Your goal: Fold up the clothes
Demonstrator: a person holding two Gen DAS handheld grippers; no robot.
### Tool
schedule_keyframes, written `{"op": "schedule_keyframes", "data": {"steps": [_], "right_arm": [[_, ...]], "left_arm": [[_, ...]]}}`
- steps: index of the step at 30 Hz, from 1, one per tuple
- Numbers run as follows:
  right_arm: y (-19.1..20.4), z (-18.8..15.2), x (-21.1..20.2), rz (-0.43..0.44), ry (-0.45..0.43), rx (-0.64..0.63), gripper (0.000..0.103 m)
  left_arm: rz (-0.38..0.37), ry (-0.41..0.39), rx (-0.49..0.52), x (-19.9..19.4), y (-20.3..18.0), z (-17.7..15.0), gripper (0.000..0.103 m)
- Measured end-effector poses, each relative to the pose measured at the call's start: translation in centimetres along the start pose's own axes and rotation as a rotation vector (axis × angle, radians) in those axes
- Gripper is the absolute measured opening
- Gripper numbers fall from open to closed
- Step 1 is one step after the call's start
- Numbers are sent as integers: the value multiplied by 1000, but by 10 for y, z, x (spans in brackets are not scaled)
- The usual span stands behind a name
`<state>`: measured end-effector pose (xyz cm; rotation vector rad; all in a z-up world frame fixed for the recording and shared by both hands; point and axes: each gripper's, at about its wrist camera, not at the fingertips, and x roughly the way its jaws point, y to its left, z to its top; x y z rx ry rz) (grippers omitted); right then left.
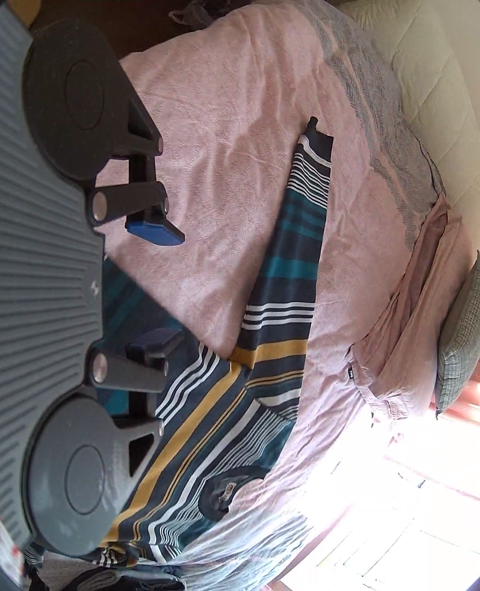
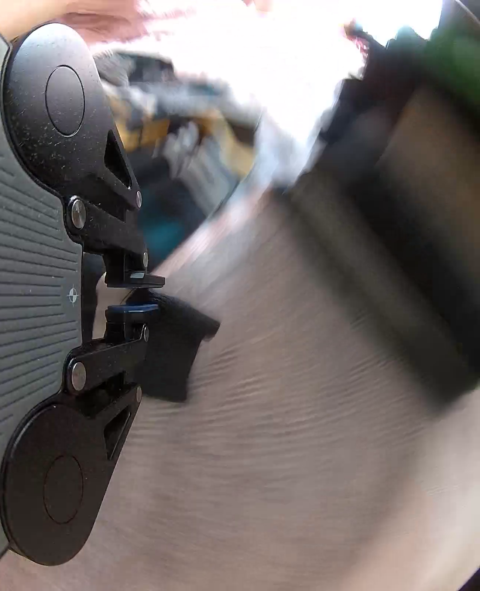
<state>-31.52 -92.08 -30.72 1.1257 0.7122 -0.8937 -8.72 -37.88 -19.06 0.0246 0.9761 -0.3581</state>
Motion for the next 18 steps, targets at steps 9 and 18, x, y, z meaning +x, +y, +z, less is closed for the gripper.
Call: {"op": "schedule_keyframes", "data": {"steps": [9,18], "right_arm": [[-57,3,-192,220,-612,-195,4],[-200,15,-70,-373,-240,179,25]], "left_arm": [[-73,-58,-2,-34,-32,9,44],[-122,7,61,-34,-55,-7,44]]}}
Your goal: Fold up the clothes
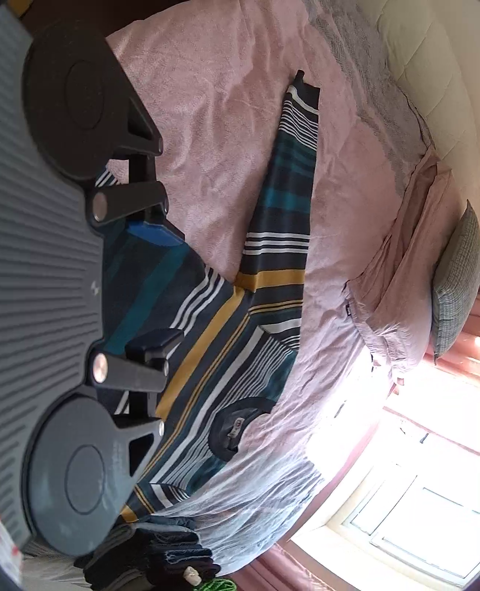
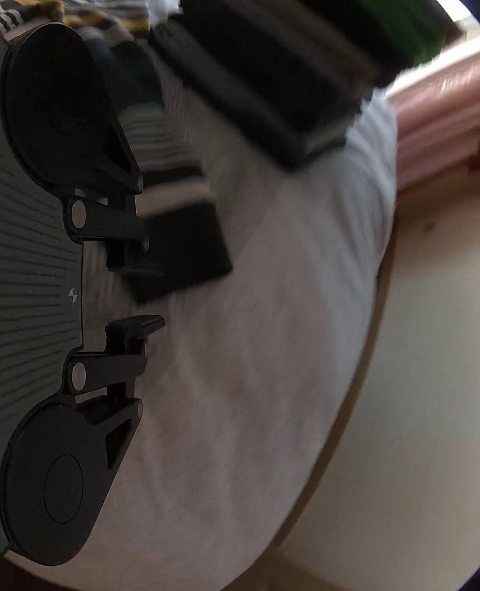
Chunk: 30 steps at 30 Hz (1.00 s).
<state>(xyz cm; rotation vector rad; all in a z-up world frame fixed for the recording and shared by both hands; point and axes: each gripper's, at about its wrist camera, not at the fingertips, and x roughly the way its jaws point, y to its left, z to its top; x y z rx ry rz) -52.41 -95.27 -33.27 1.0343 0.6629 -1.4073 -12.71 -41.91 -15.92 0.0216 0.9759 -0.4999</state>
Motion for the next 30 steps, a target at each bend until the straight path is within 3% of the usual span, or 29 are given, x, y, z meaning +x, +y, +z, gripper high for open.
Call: {"op": "schedule_keyframes", "data": {"steps": [3,5,7,12,15,18,19,20,21,23,27,29,30], "right_arm": [[-16,-7,-13,93,6,140,47],[-9,-18,-25,203,39,119,50],[5,-33,-37,309,127,23,50],[60,-129,-57,556,512,-367,50],[74,-188,-74,616,658,-493,50],[75,-232,-79,600,722,-527,50],[74,-242,-80,592,726,-529,40],[73,-250,-82,582,725,-542,13],[72,-252,-83,567,718,-556,0],[61,-253,-103,574,641,-587,0],[58,-268,-117,343,570,-720,2],[63,-273,-132,293,557,-732,24],[63,-272,-144,276,523,-717,41]], "left_arm": [[15,25,16,-4,7,-10,44],[27,37,11,-10,15,-17,44],[33,57,10,-13,23,-23,45],[41,166,49,-10,32,-44,46],[16,235,94,-6,36,-56,47],[-3,288,136,-2,37,-65,48],[-16,299,145,-1,38,-67,48],[-32,310,155,0,39,-70,49],[-46,321,167,1,39,-72,49],[-62,349,208,1,41,-76,49],[-96,387,335,-4,50,-88,49],[-87,404,397,-8,56,-94,49],[-96,407,421,-11,59,-95,49]]}}
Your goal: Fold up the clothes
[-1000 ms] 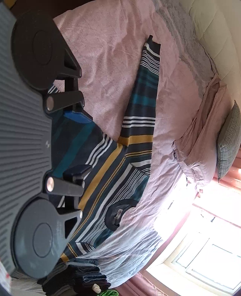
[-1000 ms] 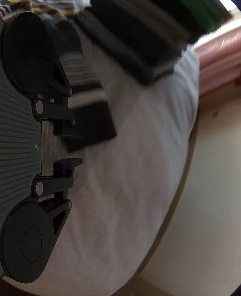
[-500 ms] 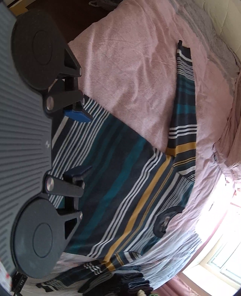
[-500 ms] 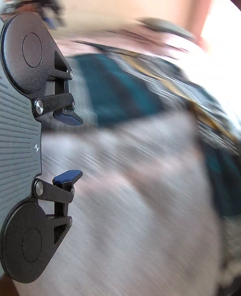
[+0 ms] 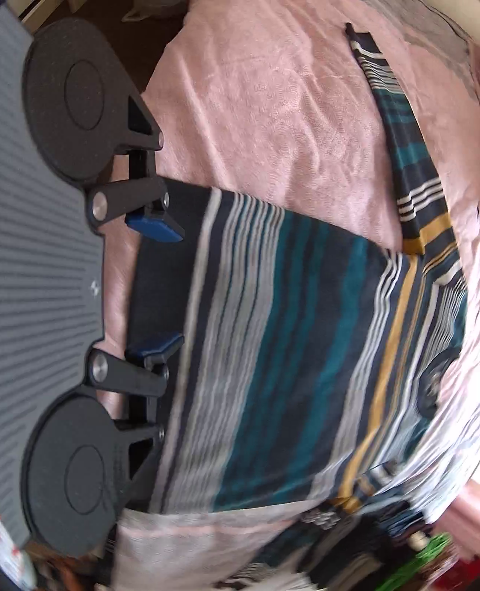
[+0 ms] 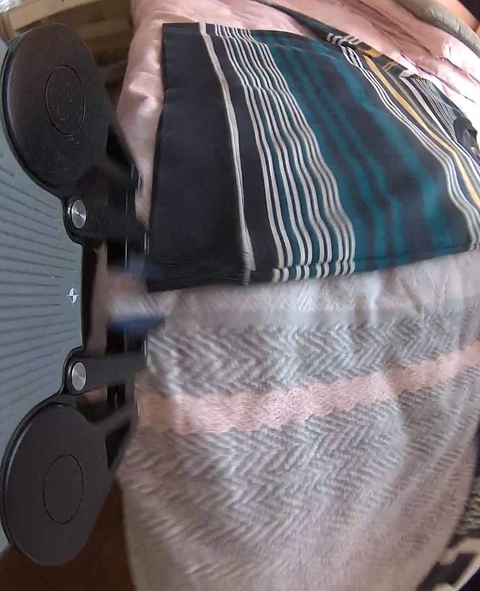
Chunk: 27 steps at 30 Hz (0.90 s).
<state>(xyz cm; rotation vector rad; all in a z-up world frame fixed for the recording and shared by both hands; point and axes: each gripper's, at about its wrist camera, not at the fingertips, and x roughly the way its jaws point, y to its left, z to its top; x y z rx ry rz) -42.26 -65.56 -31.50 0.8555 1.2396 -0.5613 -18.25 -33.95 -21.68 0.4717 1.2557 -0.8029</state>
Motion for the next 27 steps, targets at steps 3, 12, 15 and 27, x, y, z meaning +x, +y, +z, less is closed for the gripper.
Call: {"op": "schedule_keyframes", "data": {"steps": [3,12,15,27], "right_arm": [[21,-12,-39,10,-130,36,55],[143,-36,-121,67,-273,-46,58],[173,-46,-143,42,-304,-114,58],[194,-76,-186,34,-373,-237,58]], "left_arm": [[8,10,46,-11,10,-10,49],[-31,-138,148,-85,18,-25,54],[-30,-199,173,-113,13,-27,57],[19,-298,208,-171,-9,-65,73]]}}
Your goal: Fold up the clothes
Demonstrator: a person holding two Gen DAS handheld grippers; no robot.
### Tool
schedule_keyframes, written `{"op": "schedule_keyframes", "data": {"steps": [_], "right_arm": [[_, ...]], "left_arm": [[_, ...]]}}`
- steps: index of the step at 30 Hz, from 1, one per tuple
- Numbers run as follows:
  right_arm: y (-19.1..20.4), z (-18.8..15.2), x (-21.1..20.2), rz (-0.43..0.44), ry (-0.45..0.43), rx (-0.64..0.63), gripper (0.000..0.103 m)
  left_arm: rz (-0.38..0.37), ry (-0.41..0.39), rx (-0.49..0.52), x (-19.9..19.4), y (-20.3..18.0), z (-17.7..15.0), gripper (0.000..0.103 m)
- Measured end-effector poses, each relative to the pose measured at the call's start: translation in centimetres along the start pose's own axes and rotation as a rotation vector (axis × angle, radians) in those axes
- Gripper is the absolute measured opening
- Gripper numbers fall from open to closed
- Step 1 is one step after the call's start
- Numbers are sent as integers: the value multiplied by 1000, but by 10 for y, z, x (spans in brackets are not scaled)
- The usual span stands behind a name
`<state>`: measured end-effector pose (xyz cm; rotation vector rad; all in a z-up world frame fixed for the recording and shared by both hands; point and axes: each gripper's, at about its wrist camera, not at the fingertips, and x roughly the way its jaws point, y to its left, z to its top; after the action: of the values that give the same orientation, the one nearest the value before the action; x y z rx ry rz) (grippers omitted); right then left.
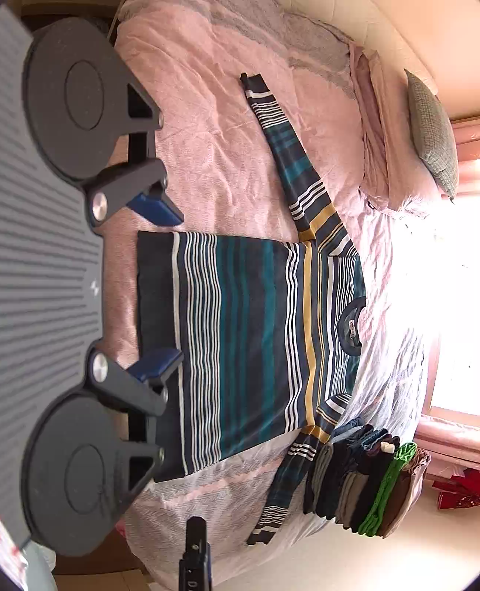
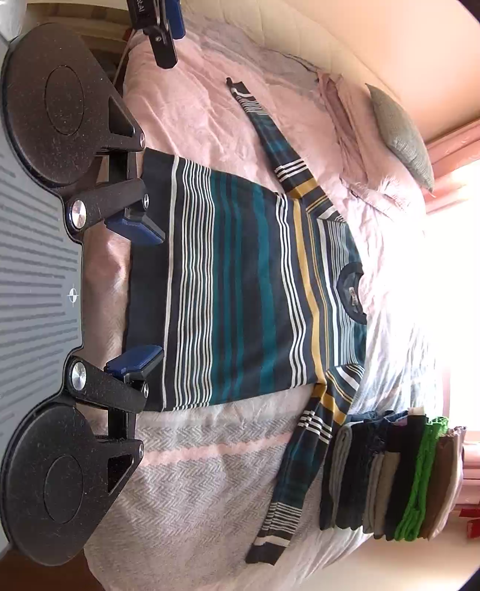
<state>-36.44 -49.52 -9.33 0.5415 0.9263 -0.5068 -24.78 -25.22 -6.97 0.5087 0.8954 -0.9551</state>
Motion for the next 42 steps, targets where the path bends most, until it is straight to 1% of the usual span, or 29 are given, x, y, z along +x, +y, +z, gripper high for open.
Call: {"op": "schedule_keyframes", "data": {"steps": [9,15,18,22,29,35,42], "right_arm": [[-19,-25,-31,15,3,-13,58],[-31,-46,-46,21,2,-49,58],[-34,-58,-52,26,12,-47,58],[-38,-72,-61,39,19,-61,58],[-42,-91,-74,48,11,-83,58],[-47,-101,-84,66,-1,-100,58],[-55,-110,-94,74,-18,-87,58]], "left_arm": [[-1,-2,21,-24,-37,-18,75],[17,6,27,-38,-62,-36,78],[27,13,30,-46,-71,-47,78],[34,14,27,-57,-80,-62,81],[46,10,7,-73,-90,-87,81],[62,0,-6,-85,-96,-102,82],[66,-16,-4,-94,-107,-112,83]]}}
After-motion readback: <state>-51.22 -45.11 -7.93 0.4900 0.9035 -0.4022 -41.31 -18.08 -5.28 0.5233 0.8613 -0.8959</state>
